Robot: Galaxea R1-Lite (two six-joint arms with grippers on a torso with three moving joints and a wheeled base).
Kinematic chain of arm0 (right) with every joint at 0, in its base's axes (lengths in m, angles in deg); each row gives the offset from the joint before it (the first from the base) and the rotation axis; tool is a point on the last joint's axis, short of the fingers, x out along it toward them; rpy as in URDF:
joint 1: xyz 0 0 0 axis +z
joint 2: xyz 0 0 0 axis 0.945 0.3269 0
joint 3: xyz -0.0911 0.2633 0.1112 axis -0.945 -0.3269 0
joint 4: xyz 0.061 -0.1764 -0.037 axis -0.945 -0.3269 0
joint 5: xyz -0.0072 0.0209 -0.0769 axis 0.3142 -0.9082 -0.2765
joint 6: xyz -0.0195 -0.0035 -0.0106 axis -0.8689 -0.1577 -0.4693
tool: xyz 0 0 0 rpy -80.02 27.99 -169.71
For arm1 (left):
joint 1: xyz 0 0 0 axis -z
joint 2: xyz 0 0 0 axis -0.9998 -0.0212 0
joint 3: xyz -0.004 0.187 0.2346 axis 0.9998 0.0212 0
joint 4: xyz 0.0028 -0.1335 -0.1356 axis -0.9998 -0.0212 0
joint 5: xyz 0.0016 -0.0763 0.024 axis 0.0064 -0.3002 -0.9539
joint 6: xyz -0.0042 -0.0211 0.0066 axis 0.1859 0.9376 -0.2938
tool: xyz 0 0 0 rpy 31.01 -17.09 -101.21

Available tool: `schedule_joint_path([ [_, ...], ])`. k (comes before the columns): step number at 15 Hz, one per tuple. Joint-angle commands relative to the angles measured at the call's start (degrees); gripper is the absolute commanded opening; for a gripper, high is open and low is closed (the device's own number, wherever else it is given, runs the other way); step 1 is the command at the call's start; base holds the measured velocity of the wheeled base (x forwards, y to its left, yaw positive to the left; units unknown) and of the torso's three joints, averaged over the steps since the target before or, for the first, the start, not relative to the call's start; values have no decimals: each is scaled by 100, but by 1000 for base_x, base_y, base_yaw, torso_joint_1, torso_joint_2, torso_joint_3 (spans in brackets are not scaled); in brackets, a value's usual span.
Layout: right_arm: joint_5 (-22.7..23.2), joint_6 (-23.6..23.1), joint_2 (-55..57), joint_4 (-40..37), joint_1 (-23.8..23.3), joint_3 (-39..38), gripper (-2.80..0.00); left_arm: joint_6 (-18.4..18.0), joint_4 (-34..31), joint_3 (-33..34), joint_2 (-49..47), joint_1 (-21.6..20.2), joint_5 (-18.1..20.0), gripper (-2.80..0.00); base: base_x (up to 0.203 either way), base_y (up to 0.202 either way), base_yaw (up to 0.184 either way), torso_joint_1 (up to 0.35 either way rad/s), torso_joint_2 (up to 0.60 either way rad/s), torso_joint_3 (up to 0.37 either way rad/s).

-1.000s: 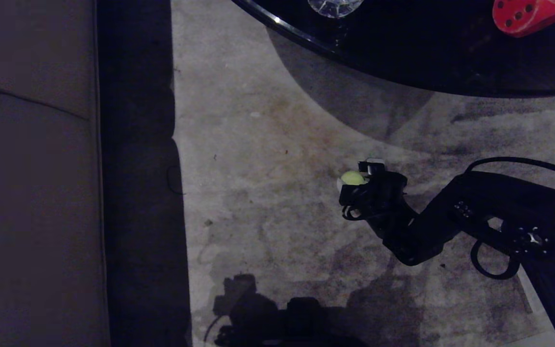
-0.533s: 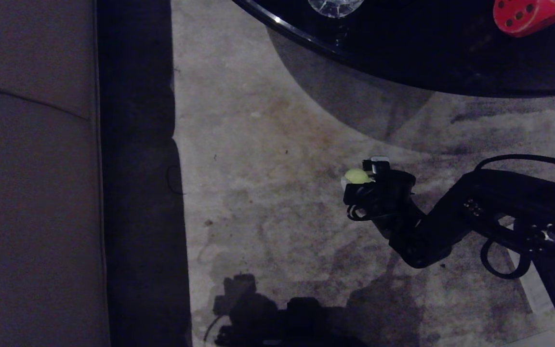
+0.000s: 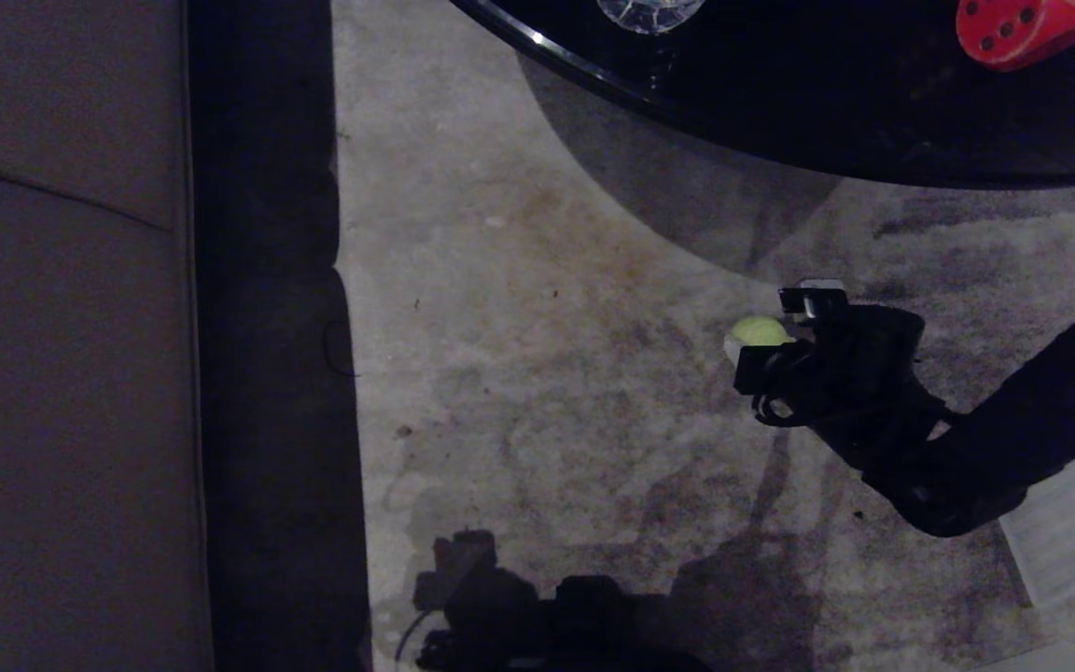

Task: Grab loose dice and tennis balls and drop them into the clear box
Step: Put the ball in the box

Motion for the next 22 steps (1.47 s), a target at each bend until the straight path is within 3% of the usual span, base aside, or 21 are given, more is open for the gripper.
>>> schedule_joint_path([
  [1,-3,-23,-921,-105,-97,-320,-280,5,1,0,-6,0,-1,-280,0,0,0,0,0,0],
  [5,8,-61,-2573,-1489,-321,-937,-280,2,1,0,0,0,2,-280,0,0,0,0,0,0],
  [10,31,-7,-5395,-3273,-458,-2386,-280,5,1,0,0,0,-4,-280,0,0,0,0,0,0],
  [16,148,185,-8977,-5968,-1155,-3595,-280,-4,1,0,0,0,5,-280,0,0,0,0,0,0],
  [19,424,236,-9878,-6599,-1867,-4239,-280,-2,1,0,0,0,3,-280,0,0,0,0,0,0],
  [22,948,169,-10160,-6513,-2076,-4477,-280,5,1,0,0,6,2,-280,0,0,0,0,0,0],
])
